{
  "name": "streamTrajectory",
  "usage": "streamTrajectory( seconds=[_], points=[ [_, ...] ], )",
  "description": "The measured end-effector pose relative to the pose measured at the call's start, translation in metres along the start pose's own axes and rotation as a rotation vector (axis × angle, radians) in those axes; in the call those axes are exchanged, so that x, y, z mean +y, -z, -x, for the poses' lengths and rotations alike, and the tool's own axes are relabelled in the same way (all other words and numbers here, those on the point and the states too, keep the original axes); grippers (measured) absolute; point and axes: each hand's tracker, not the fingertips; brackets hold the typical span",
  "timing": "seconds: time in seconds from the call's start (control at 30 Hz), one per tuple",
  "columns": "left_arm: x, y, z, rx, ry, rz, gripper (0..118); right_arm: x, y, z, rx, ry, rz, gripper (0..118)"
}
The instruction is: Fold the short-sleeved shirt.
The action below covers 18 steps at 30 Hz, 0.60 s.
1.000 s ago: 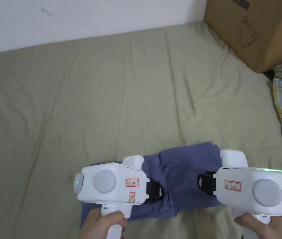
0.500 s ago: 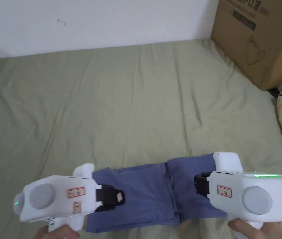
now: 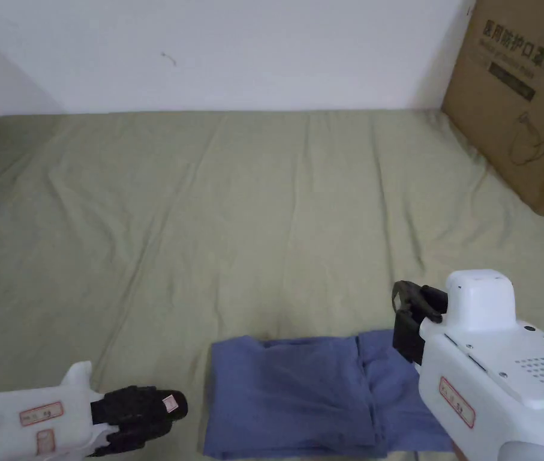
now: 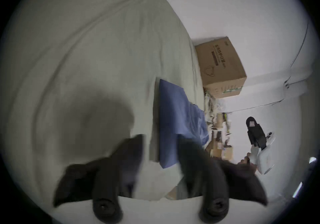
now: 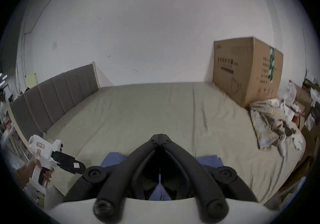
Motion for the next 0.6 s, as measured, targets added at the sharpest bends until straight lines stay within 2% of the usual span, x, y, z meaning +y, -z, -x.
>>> streamTrajectory(
  seconds=[0.03, 0.07, 0.17, 0.37, 0.47, 0.5, 0.53, 0.57, 0.6],
  points=[
    [0.004, 0.008, 0.005, -0.031, -0.01, 0.023, 107, -0.001, -0.003, 0.004, -0.002, -0.005, -0.011, 0],
    [0.004, 0.017, 0.006, -0.057, -0.017, 0.05, 115, -0.002, -0.005, 0.008, -0.008, -0.01, -0.015, 0],
    [0.012, 0.041, 0.007, -0.19, -0.04, 0.07, 117, -0.007, -0.008, 0.016, -0.02, -0.008, -0.022, 0],
    [0.025, 0.1, -0.001, -0.35, -0.172, 0.158, 117, -0.018, -0.007, 0.016, -0.053, 0.018, -0.015, 0],
    [0.019, 0.108, -0.025, -0.318, -0.103, 0.217, 114, -0.021, 0.0, 0.014, -0.067, -0.003, 0.017, 0],
    [0.02, 0.108, -0.027, -0.322, -0.1, 0.223, 95, -0.021, 0.002, 0.013, -0.069, -0.001, 0.023, 0],
    [0.021, 0.108, -0.027, -0.298, -0.104, 0.232, 46, -0.021, 0.004, 0.011, -0.069, 0.006, 0.033, 0],
    [0.029, 0.114, -0.019, -0.192, -0.103, 0.247, 14, -0.023, 0.008, 0.01, -0.066, 0.022, 0.049, 0],
    [0.027, 0.115, -0.015, -0.148, -0.083, 0.24, 13, -0.024, 0.011, 0.009, -0.064, 0.036, 0.06, 0]
  ],
)
